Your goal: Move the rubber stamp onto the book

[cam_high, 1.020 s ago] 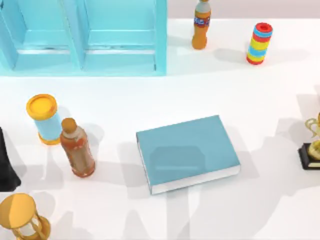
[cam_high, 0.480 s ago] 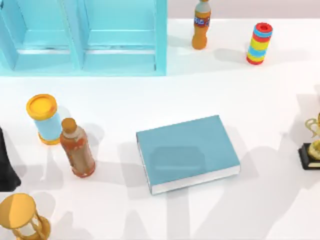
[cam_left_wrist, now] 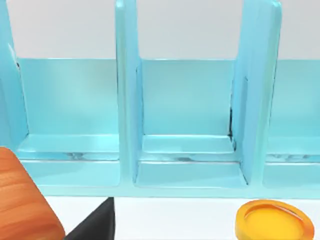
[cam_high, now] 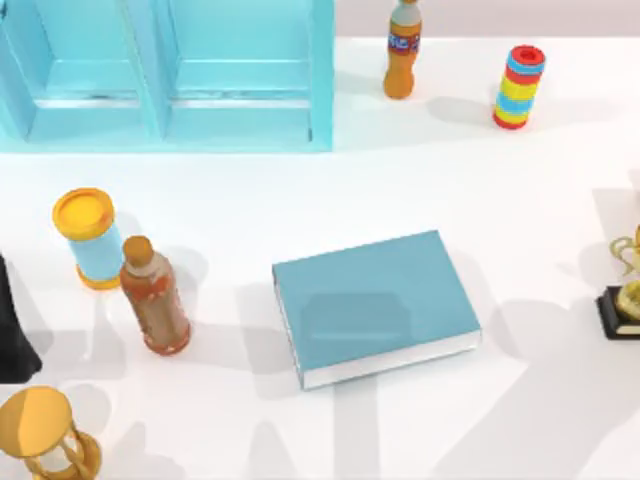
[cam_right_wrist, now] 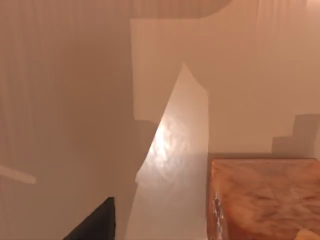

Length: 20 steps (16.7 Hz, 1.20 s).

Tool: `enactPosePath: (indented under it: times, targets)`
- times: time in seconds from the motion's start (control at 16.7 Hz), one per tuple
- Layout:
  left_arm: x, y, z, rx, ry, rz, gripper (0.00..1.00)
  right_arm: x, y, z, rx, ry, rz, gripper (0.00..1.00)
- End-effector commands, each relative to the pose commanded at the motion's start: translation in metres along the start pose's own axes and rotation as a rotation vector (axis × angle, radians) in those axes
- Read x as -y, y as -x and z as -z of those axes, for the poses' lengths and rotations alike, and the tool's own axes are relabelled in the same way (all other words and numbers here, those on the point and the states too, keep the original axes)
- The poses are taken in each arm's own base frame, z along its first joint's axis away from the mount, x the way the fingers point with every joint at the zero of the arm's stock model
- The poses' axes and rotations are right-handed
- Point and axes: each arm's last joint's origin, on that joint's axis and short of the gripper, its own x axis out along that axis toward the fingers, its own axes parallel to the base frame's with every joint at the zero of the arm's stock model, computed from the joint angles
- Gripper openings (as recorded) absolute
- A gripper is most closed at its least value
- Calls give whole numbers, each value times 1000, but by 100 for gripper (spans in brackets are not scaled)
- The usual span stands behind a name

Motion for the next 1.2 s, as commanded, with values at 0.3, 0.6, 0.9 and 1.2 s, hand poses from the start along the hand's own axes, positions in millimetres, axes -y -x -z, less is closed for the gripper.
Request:
enactPosePath:
  times: [0.3, 0.6, 0.9, 1.2]
  targets:
    - [0, 0, 0, 0, 0, 0, 100, 0, 0, 0, 0, 0, 0, 85]
    - [0, 0, 0, 0, 0, 0, 100, 0, 0, 0, 0, 0, 0, 47]
    - [0, 0, 0, 0, 0, 0, 100, 0, 0, 0, 0, 0, 0, 10]
    - [0, 0, 0, 0, 0, 0, 100, 0, 0, 0, 0, 0, 0, 0]
